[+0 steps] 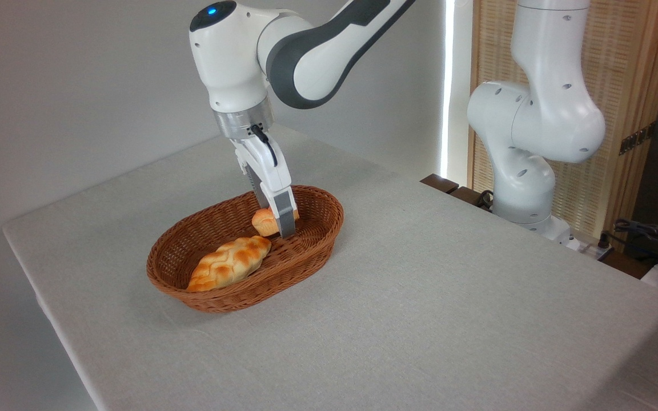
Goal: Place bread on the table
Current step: 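Lift the round bun up out of the basket over its rim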
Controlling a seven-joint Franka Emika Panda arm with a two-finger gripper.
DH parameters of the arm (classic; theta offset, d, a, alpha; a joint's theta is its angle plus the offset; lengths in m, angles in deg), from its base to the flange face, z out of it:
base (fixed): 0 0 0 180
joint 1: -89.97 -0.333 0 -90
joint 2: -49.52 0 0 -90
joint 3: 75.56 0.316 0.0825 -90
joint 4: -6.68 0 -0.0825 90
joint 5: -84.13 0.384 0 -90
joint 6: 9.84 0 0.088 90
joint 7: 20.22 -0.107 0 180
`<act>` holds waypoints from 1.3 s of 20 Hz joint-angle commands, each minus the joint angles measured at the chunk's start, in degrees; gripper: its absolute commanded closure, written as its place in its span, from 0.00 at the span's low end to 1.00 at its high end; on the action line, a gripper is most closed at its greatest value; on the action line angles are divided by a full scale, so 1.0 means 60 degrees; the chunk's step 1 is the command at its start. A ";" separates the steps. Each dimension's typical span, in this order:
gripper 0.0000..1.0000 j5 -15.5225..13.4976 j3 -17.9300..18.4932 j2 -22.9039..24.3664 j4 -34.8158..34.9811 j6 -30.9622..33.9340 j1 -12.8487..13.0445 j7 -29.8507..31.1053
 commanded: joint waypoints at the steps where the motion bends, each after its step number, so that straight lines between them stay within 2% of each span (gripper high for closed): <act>1: 0.73 -0.0172 0.0031 0.0072 0.0212 -0.0248 0.0017 -0.0124; 5: 0.82 -0.0172 0.0031 0.0072 0.0212 -0.0248 0.0017 -0.0124; 11: 0.84 -0.0085 0.0105 0.0130 -0.0021 -0.0072 0.0003 -0.0096; 15: 0.84 -0.0025 0.0703 0.0174 -0.1249 0.1579 0.0002 -0.0110; 17: 0.84 -0.0025 0.1055 0.0189 -0.1675 0.1920 0.0002 -0.0124; 19: 0.84 0.0047 0.1130 0.0189 -0.1954 0.1964 -0.0012 -0.0110; 21: 0.84 0.0441 0.1218 0.0189 -0.2218 0.2168 -0.0027 -0.0124; 22: 0.84 0.0791 0.1247 0.0189 -0.2350 0.2314 -0.0056 -0.0153; 26: 0.82 0.1832 0.1875 0.0204 -0.2483 0.2477 -0.0071 -0.0738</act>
